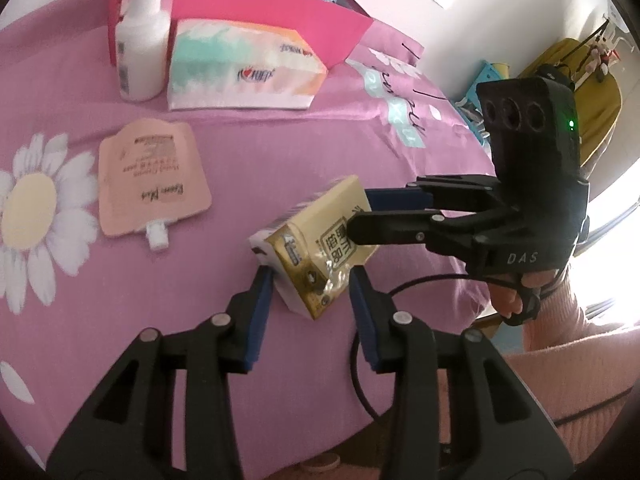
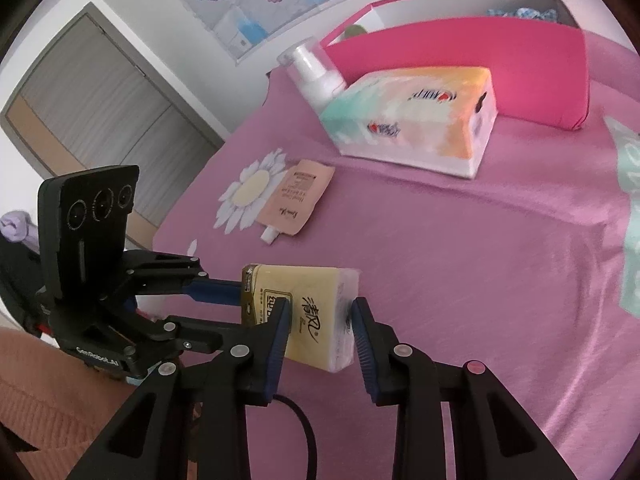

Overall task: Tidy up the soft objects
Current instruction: 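Move the right gripper to the yellow tissue pack and grasp it, then lift the yellow tissue pack and carry it over the pink box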

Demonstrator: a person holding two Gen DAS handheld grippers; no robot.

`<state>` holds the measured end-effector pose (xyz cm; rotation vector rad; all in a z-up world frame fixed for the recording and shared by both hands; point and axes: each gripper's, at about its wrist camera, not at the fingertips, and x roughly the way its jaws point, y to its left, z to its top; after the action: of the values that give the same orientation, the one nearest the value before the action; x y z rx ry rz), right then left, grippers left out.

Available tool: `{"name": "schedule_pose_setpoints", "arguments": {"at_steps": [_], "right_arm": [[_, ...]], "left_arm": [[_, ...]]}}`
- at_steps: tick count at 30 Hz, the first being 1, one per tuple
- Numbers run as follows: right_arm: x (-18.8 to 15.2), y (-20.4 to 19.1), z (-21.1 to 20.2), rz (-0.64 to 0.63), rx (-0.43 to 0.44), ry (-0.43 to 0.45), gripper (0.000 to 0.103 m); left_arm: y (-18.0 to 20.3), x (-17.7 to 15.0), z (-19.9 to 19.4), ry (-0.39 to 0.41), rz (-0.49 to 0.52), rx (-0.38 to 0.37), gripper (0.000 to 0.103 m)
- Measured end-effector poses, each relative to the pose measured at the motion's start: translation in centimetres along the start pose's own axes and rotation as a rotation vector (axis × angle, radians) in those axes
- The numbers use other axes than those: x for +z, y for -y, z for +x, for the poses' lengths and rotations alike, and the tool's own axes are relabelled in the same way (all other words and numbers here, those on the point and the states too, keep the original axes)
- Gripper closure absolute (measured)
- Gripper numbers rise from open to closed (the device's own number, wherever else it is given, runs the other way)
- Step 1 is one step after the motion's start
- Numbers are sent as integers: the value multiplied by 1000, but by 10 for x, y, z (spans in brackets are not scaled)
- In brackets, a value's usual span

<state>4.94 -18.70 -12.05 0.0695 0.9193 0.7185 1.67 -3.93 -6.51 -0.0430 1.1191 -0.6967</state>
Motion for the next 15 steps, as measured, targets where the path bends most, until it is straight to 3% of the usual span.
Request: {"name": "schedule_pose_setpoints", "arguments": {"at_steps": [15], "right_arm": [[20,6,-29,5,-55,116,72]], "left_arm": [[16,31,-4,57,69,27,62]]}}
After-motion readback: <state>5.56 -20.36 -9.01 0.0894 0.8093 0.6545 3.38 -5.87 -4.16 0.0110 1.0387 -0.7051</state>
